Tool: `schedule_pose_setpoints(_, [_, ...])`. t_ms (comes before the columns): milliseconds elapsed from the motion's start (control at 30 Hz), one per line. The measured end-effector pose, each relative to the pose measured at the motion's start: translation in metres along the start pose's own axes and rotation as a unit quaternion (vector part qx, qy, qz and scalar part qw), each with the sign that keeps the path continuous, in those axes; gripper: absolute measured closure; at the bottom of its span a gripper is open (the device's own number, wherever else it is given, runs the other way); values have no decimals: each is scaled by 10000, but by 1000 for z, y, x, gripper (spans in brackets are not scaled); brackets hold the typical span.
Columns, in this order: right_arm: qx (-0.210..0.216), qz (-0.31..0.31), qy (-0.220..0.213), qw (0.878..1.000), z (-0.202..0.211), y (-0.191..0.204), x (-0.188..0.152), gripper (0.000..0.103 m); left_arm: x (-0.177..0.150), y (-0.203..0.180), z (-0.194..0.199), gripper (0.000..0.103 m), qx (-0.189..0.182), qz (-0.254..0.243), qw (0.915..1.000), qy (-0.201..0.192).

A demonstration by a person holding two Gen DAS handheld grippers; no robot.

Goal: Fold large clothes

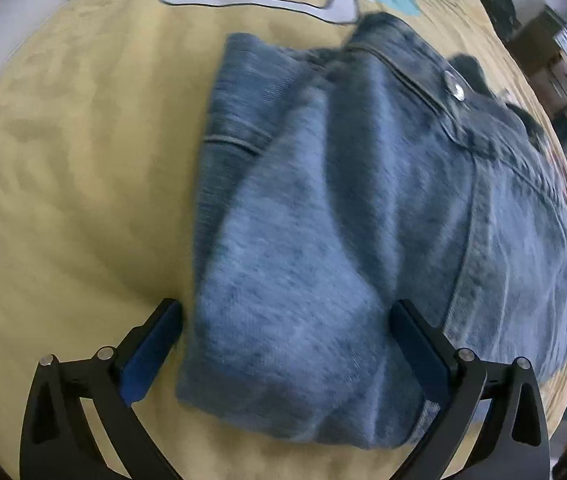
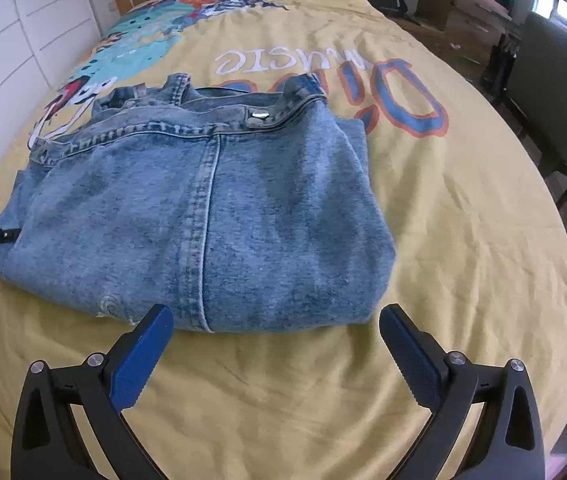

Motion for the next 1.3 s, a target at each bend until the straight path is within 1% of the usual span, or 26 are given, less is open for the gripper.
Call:
schedule_pose_setpoints(33, [11, -19, -2, 10000, 0, 0, 0, 0, 0, -1, 1, 13, -14, -16, 10000, -32])
schedule_pose_setpoints(67, [23, -42, -8, 10000, 1, -1, -1, 0, -2, -4, 3, 17, 2, -80, 9999, -69])
schedule_pose_setpoints(100, [35, -62, -15, 10000, 1, -1, -1, 0, -3, -8, 4, 29, 1, -152, 9999, -76])
schedule_pose_setpoints(133, [47, -74, -14, 10000, 2, -1, -2, 0, -4, -12, 7, 47, -43, -238, 9997, -80])
schedule_pose_setpoints(167, [55, -81, -13, 10000, 2, -2, -2, 0, -8, -20, 8, 58, -36, -285, 9995, -90])
schedule_pose_setpoints(200, [57, -85, -17, 9999, 2, -2, -3, 0, -9, -24, 13, 75, 103, -385, 9991, -119])
schedule_pose_setpoints(233, [60, -92, -25, 9999, 3, -3, -3, 0, -10, -28, 15, 84, 170, -479, 9986, -126])
schedule_pose_setpoints(267, [68, -110, -38, 9999, 4, -4, -4, 0, -13, -31, 17, 86, 167, -520, 9984, -144])
schedule_pose_setpoints(300, [85, -130, -51, 9999, 5, -5, -4, 0, -14, -37, 25, 89, 46, -543, 9982, -270])
schedule_pose_setpoints(367, [93, -180, -76, 9998, 5, -9, -4, 0, -12, -50, 38, 91, -94, -644, 9970, -415])
schedule_pose_setpoints(433, [50, -203, -88, 9997, 6, -13, -5, 0, -11, -67, 57, 93, -324, -702, 9952, -602])
schedule_pose_setpoints(500, [60, -265, -121, 9996, 8, -20, -5, 0, -9, -92, 76, 93, -522, -852, 9924, -724])
schedule_pose_setpoints(567, [56, -333, -161, 9993, 10, -26, -5, 0, 2, -122, 87, 94, -677, -1005, 9892, -822])
schedule_pose_setpoints(600, [55, -368, -177, 9992, 11, -30, -5, 0, 8, -138, 95, 94, -835, -1085, 9868, -861])
schedule_pose_setpoints(667, [39, -468, -202, 9987, 13, -39, -5, 0, 24, -173, 98, 94, -1119, -1170, 9829, -872])
schedule_pose_setpoints(733, [24, -576, -235, 9981, 16, -48, -5, 0, 31, -215, 109, 94, -1369, -1417, 9763, -897])
schedule_pose_setpoints(767, [28, -633, -265, 9976, 19, -54, -4, 0, 30, -228, 109, 94, -1423, -1505, 9742, -892])
schedule_pose_setpoints(800, [29, -656, -291, 9974, 20, -58, -3, 0, 33, -252, 108, 94, -1490, -1642, 9712, -870])
schedule_pose_setpoints(933, [-92, -655, -414, 9970, 30, -75, 2, 0, 25, -336, 82, 95, -1722, -2133, 9599, -590])
schedule_pose_setpoints(1000, [-86, -699, -457, 9965, 35, -84, 2, 0, 12, -374, 57, 95, -1766, -2347, 9550, -416])
schedule_pose_setpoints(1033, [-70, -721, -459, 9963, 36, -88, 2, 0, 5, -387, 43, 95, -1781, -2405, 9537, -317])
schedule_pose_setpoints(1100, [-69, -712, -442, 9965, 37, -96, 0, 0, -12, -415, 7, 95, -1725, -2594, 9502, 14])
schedule_pose_setpoints(1133, [-108, -698, -420, 9966, 36, -99, -2, 0, -17, -421, -7, 95, -1663, -2614, 9507, 109])
schedule_pose_setpoints(1200, [-190, -719, -317, 9967, 31, -106, -7, 0, -29, -430, -39, 95, -1565, -2513, 9546, 335])
schedule_pose_setpoints(1300, [-278, -825, -141, 9961, 20, -116, -17, 0, -39, -429, -71, 95, -1313, -2394, 9608, 491])
Point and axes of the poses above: each gripper's, at about its wrist camera, not at the fingertips, and z roughly against the way its jaws point, y to its left, x to its top, the point moved 2 cm from there along -z, roughly the way its jaws point, and after that the axes turned 7 degrees about -x, right-handed, at the moved point
